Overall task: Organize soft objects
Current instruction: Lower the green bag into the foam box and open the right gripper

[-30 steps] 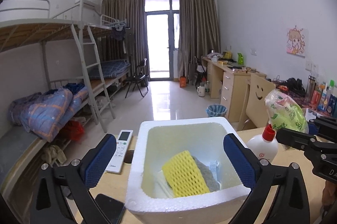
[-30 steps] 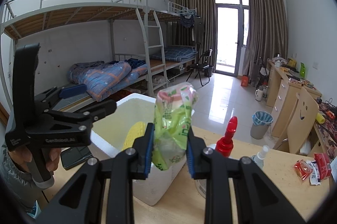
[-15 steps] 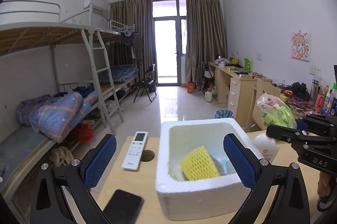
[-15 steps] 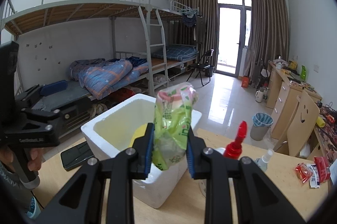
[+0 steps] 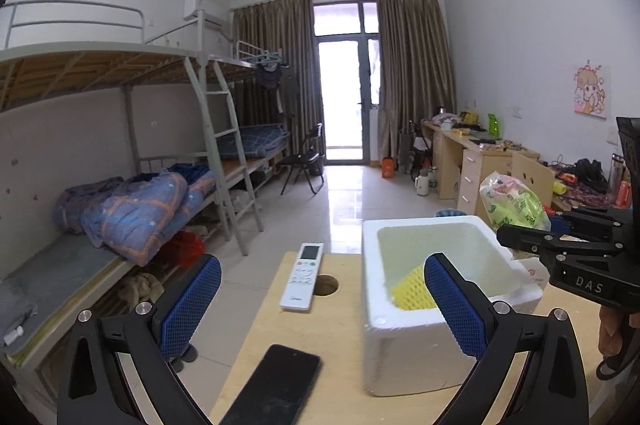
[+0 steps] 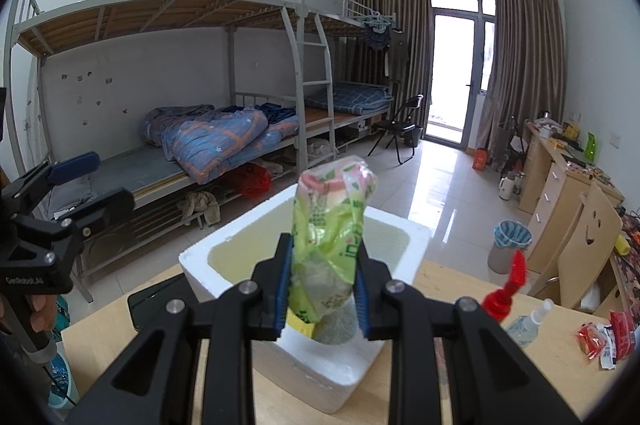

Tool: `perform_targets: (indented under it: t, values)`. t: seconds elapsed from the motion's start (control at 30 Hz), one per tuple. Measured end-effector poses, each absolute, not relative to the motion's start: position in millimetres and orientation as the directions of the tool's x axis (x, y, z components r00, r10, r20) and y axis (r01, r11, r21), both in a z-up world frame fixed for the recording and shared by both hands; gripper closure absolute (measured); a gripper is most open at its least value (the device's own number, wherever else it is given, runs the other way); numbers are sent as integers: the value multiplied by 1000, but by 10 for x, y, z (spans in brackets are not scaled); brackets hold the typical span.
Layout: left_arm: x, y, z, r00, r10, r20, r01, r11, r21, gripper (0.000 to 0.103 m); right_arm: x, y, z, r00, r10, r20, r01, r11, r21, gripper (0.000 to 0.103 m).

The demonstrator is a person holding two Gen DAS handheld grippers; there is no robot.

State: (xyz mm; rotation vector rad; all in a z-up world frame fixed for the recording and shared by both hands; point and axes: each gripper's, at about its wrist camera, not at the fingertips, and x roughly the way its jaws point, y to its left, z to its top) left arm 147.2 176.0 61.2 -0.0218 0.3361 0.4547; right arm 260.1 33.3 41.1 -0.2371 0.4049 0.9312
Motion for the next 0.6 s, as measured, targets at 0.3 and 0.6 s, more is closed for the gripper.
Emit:
perform_targets:
  t: [0.3,0.6]
  values:
    - [1316,1852,591,832,453,-319,-466,884,40,1,2687,488,332,514,725,-459,-822,569,-23,72]
    - [1272,1917,539,821,463,-336,-488,873,11,1,2789,593,295,499,714,-492,-823,568,-10,72]
